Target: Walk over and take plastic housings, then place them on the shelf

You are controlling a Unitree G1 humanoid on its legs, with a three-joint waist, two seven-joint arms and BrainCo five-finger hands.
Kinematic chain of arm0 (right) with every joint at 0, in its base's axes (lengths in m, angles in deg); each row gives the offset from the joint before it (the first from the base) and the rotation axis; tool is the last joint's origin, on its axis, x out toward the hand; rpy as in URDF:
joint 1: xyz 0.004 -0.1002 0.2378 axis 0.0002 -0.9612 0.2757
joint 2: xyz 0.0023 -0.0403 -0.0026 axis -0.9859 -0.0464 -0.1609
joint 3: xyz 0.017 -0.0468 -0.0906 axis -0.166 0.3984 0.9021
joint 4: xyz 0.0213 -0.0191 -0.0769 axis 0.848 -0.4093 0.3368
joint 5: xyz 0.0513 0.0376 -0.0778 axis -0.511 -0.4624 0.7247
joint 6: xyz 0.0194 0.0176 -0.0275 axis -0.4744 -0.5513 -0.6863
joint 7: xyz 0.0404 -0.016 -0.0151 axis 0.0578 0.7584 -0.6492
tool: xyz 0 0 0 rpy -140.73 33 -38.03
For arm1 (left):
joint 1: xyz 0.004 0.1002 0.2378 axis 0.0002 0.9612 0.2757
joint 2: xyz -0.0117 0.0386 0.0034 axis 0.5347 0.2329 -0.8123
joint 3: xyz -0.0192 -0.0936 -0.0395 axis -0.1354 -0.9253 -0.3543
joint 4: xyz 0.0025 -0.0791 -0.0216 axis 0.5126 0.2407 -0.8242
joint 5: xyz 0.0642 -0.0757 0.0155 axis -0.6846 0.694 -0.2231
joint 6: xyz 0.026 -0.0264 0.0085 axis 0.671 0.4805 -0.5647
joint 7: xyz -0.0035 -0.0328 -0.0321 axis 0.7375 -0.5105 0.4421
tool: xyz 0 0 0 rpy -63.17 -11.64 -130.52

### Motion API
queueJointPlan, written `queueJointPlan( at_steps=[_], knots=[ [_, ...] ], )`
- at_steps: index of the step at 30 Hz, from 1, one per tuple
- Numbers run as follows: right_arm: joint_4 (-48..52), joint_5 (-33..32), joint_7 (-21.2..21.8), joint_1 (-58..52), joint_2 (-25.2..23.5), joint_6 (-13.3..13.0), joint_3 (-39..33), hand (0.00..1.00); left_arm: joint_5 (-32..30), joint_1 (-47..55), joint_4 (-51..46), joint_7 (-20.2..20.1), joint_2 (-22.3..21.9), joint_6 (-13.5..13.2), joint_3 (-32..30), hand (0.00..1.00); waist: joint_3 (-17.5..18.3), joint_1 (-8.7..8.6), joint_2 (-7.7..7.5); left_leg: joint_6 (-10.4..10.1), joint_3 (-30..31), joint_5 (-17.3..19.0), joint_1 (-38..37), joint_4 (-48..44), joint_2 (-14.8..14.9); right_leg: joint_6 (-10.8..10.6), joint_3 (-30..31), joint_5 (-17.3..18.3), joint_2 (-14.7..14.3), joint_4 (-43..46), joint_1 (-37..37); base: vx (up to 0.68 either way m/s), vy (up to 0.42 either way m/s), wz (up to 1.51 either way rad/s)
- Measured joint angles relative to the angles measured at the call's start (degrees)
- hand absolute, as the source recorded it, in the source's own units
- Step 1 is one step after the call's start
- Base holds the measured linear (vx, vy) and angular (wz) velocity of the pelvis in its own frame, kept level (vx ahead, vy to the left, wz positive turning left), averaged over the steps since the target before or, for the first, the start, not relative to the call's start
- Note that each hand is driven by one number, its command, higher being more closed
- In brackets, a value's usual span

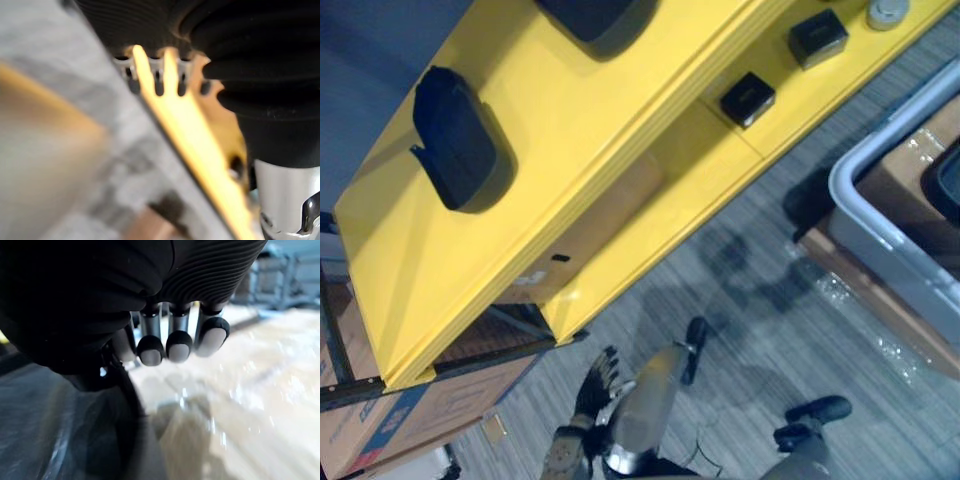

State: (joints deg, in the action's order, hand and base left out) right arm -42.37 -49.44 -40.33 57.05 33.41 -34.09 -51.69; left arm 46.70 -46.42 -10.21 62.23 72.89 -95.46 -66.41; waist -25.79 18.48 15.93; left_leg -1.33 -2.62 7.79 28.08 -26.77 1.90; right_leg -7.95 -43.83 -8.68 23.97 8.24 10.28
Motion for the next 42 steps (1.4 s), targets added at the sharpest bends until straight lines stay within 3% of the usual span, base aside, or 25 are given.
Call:
queueJointPlan(
  at_steps=[2, 8, 12, 15, 17, 22, 27, 29, 37, 42],
  knots=[
    [0.2, 1.7, -0.8, 0.0, -0.5, -2.9, 0.5, 1.0, 0.5, 0.0, -3.5, -0.1, 1.6, 0.4, 0.4, 0.0, -0.4, -0.8, -0.5, -0.2, -0.6, 0.6, -0.1, -0.9, 1.2, 0.1, 0.6, -0.4, -1.2, -0.6, -0.1, -0.07, -0.025, -0.26],
    [3.9, 7.1, -1.6, 0.8, -3.2, -10.0, 6.6, 1.0, 0.4, -3.3, -10.7, 1.2, 2.8, 3.6, 0.6, 0.0, -3.6, -3.91, -5.12, -0.9, -3.4, 1.3, -3.1, -1.0, 5.2, 1.0, 4.3, -0.6, -4.5, -1.7, -0.3, -0.08, -0.031, -0.34],
    [7.9, 9.1, -1.6, 0.9, -4.9, -12.1, 9.1, 1.0, 0.2, -8.4, -13.4, 3.5, 2.6, 6.7, 0.5, 0.0, -4.3, -6.04, -6.29, -1.1, -4.7, 1.2, -4.5, -0.6, 6.7, 1.6, 6.0, -1.0, -5.9, -2.1, -0.3, -0.08, -0.012, -0.25],
    [10.9, 9.7, -1.7, 0.9, -8.3, -13.3, 10.4, 1.0, -1.8, -15.3, -14.4, 7.4, 2.4, 10.5, 0.4, 0.0, -4.8, -7.26, -8.31, -2.2, -6.3, 0.5, -6.2, 1.0, 8.1, 2.7, 7.8, -1.8, -7.5, -3.6, -0.3, -0.08, -0.031, -0.31],
    [12.9, 10.2, -2.9, 0.9, -10.4, -13.4, 10.4, 1.0, -3.1, -20.4, -13.7, 9.7, 2.2, 12.9, 0.4, 0.0, -4.7, -8.41, -9.52, -3.0, -6.6, -0.1, -6.4, 1.7, 8.8, 3.1, 8.1, -2.0, -8.6, -4.3, -0.2, -0.07, -0.047, -0.22],
    [19.4, 12.5, -6.3, 1.4, -16.5, -15.7, 10.4, 1.0, 0.7, -38.8, 3.1, 14.0, 0.5, 17.0, -2.9, 0.0, -4.4, -10.75, -14.71, -4.6, -9.7, -2.3, -8.0, 5.4, 10.6, 5.0, 11.3, -3.5, -11.1, -6.7, 1.8, -0.06, -0.046, -0.33],
    [23.8, 12.8, -12.0, 2.8, -19.6, -18.2, 10.2, 1.0, 9.1, -51.5, 14.6, 17.3, -0.9, 16.9, -5.0, 0.0, -4.4, -14.34, -16.31, -4.8, -11.8, -2.9, -8.1, 6.5, 11.0, 5.8, 13.3, -4.3, -11.6, -7.1, 3.7, -0.04, 0.025, -0.23],
    [27.5, 14.2, -14.1, 3.5, -21.2, -20.4, 10.2, 1.0, 11.0, -56.1, 18.2, 19.6, -1.8, 16.7, -6.6, 0.0, -4.5, -15.86, -16.56, -4.8, -12.8, -2.9, -8.1, 6.4, 11.2, 6.1, 14.4, -5.1, -12.0, -7.9, 4.2, -0.03, 0.046, -0.25],
    [40.4, 18.8, -18.5, 0.7, -26.9, -28.8, 8.7, 1.0, 20.3, -63.7, 19.9, 21.6, -1.4, 16.0, -9.2, 0.0, -4.4, -18.68, -19.08, -5.0, -15.7, -2.7, -10.8, 6.4, 12.5, 6.3, 17.5, -5.3, -13.1, -7.9, 4.0, -0.02, 0.04, -0.2],
    [44.2, 21.8, -19.3, -5.8, -30.5, -32.9, 7.9, 1.0, 22.4, -65.5, 18.5, 21.3, -0.8, 14.6, -10.2, 0.0, -4.3, -19.19, -19.26, -5.3, -16.8, -2.5, -14.2, 6.6, 12.6, 6.3, 18.6, -5.3, -13.1, -7.9, 1.5, -0.01, 0.064, -0.09]
  ],
)
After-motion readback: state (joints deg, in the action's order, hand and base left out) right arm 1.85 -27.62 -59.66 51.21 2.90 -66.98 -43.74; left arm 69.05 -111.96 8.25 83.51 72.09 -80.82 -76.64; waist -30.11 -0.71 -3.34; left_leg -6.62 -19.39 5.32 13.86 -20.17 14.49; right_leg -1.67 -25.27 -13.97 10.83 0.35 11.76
